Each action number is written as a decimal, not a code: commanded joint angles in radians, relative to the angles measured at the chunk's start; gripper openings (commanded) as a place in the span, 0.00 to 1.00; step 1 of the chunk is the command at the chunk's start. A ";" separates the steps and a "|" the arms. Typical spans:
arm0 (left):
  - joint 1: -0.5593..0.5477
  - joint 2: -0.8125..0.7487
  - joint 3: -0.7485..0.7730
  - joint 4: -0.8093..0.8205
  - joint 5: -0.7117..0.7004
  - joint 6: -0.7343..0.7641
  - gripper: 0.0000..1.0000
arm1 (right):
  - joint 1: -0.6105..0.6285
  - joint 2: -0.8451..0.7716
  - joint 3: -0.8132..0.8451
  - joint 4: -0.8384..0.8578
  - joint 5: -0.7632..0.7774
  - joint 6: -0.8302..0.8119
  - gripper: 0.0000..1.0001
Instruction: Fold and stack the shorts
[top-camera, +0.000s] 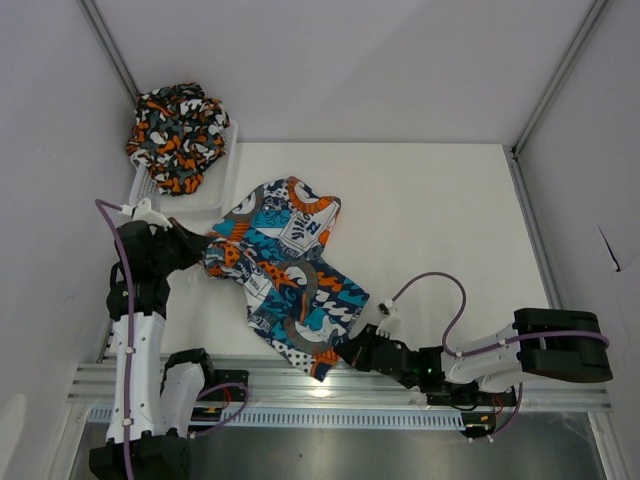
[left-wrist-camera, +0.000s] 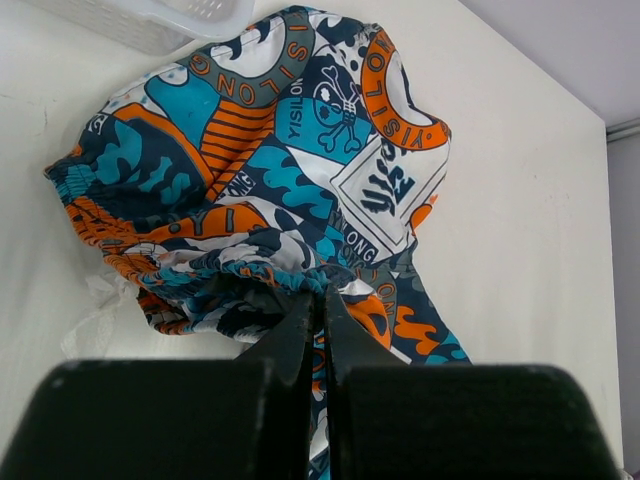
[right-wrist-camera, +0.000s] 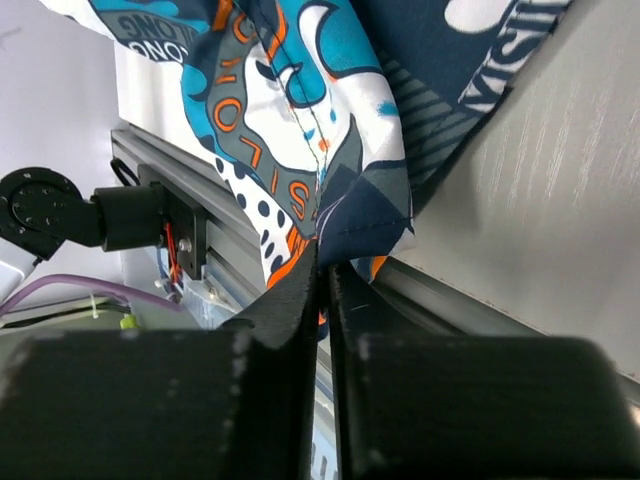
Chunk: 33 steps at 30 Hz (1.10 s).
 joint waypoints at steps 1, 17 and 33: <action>0.010 -0.010 -0.005 0.021 0.034 0.007 0.00 | -0.008 -0.033 0.034 0.010 0.080 -0.059 0.00; 0.011 0.052 0.268 0.021 0.090 -0.060 0.00 | -0.461 -0.875 0.230 -0.683 -0.150 -0.588 0.00; 0.077 0.239 0.708 0.064 0.258 -0.268 0.00 | -1.443 -0.447 0.861 -0.733 -1.236 -0.817 0.00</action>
